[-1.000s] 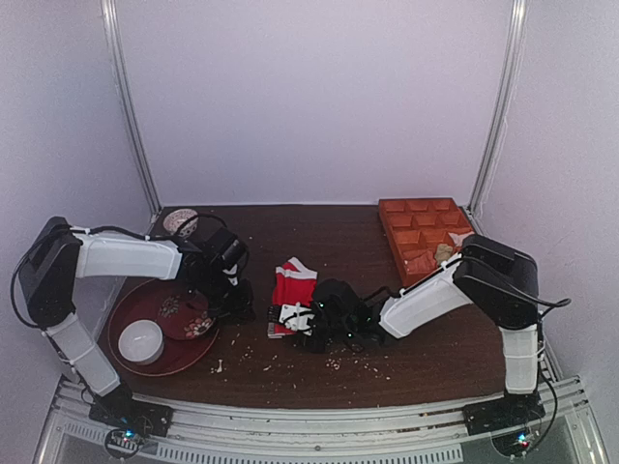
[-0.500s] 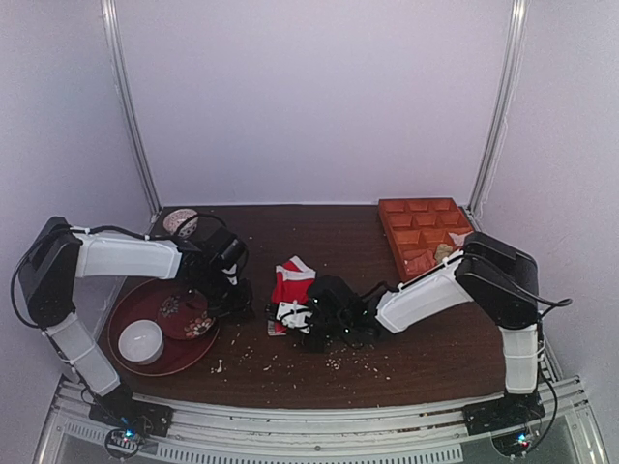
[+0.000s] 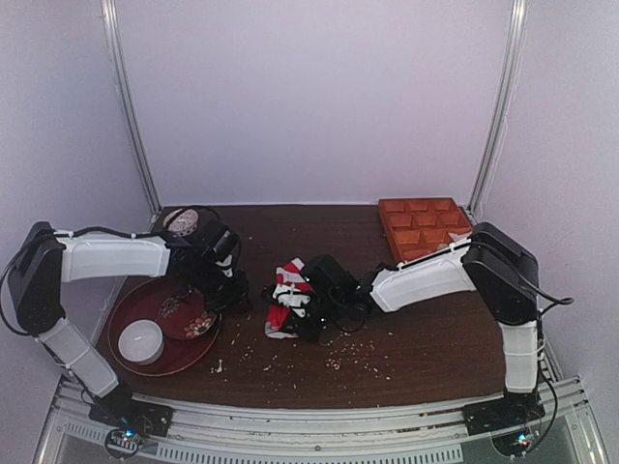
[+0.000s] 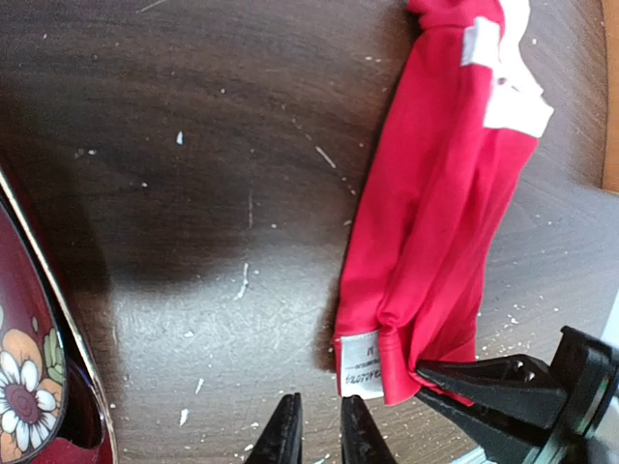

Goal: Roll the underwear
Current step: Roll the underwear at the center of the board.

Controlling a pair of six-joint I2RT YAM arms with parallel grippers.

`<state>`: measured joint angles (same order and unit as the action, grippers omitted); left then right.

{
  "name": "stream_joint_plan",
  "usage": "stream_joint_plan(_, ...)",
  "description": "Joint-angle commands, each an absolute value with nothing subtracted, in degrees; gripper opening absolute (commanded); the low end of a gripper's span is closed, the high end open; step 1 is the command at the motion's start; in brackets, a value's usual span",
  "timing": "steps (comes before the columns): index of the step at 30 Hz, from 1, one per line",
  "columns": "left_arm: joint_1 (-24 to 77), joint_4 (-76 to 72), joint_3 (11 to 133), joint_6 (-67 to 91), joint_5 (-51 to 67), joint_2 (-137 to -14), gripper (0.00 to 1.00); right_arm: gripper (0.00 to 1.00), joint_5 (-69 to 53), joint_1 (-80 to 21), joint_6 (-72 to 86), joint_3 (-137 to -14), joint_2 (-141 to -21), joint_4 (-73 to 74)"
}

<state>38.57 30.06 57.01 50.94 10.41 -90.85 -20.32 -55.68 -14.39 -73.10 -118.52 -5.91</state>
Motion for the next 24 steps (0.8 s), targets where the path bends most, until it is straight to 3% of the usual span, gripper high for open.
stream_joint_plan(1, 38.01, 30.15, 56.82, 49.7, 11.11, -88.67, 0.16, 0.0, -31.28, -53.31, -5.66, -77.94, -116.86, 2.62)
stream_joint_plan(10, 37.98, 28.83, 56.52, 48.37, 12.19, -88.58, 0.16, 0.0, -46.38, -47.38, 4.62, -86.18, -123.95, 6.6)
stream_joint_plan(24, 38.04, 28.06, 55.99, 47.14, 12.26, -88.55, 0.16, 0.0, -51.68, -44.13, 12.21, -92.44, -132.62, 6.08)
